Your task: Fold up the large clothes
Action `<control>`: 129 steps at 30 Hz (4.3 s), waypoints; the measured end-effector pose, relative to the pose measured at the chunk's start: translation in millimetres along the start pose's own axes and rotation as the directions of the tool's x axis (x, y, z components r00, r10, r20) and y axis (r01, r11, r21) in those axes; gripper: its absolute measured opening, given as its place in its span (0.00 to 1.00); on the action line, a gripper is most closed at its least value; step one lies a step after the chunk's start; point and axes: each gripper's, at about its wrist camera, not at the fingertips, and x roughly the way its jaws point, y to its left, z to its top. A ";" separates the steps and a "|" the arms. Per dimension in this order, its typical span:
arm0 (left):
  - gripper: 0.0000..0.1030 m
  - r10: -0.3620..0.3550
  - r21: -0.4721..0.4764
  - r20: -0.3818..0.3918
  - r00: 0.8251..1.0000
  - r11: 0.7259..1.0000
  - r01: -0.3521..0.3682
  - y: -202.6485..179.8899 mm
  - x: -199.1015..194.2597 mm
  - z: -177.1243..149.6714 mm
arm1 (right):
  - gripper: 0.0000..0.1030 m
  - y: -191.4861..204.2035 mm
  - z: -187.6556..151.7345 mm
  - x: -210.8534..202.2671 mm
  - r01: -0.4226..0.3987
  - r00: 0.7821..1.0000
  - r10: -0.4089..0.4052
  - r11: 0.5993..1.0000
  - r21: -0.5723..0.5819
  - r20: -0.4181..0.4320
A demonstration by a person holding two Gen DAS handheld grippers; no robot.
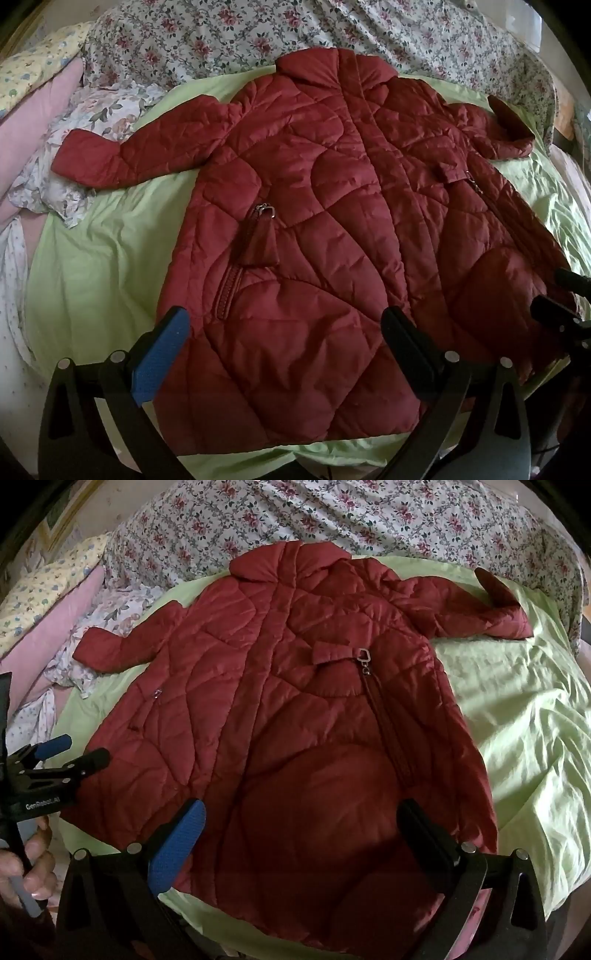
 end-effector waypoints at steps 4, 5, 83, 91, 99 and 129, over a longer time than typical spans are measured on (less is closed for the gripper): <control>1.00 -0.009 -0.001 -0.003 1.000 1.000 0.009 2.5 0.6 0.7 | 1.00 0.6 0.1 0.5 0.002 1.000 -0.002 1.000 -0.002 0.002; 1.00 -0.005 0.000 -0.002 1.000 1.000 0.005 2.2 0.3 0.3 | 1.00 0.4 0.2 0.7 0.002 1.000 -0.002 1.000 -0.002 0.002; 1.00 -0.126 -0.084 0.045 0.991 0.988 0.129 26.6 62.0 90.6 | 0.82 -287.4 205.0 51.5 0.298 0.922 -0.360 0.895 0.333 0.143; 1.00 -0.134 -0.079 0.049 0.990 0.987 0.138 25.3 67.0 93.9 | 0.19 -332.6 218.7 92.5 0.342 0.923 -0.383 0.862 0.375 0.038; 1.00 -0.154 -0.091 0.055 0.987 0.983 0.158 26.5 66.1 92.9 | 0.14 -285.0 207.7 61.4 0.163 0.954 -0.235 0.928 0.335 0.185; 1.00 -0.581 -0.353 0.092 0.809 0.740 0.572 102.7 144.5 163.3 | 0.17 37.5 169.5 164.9 -0.271 0.948 0.307 0.916 -0.295 0.082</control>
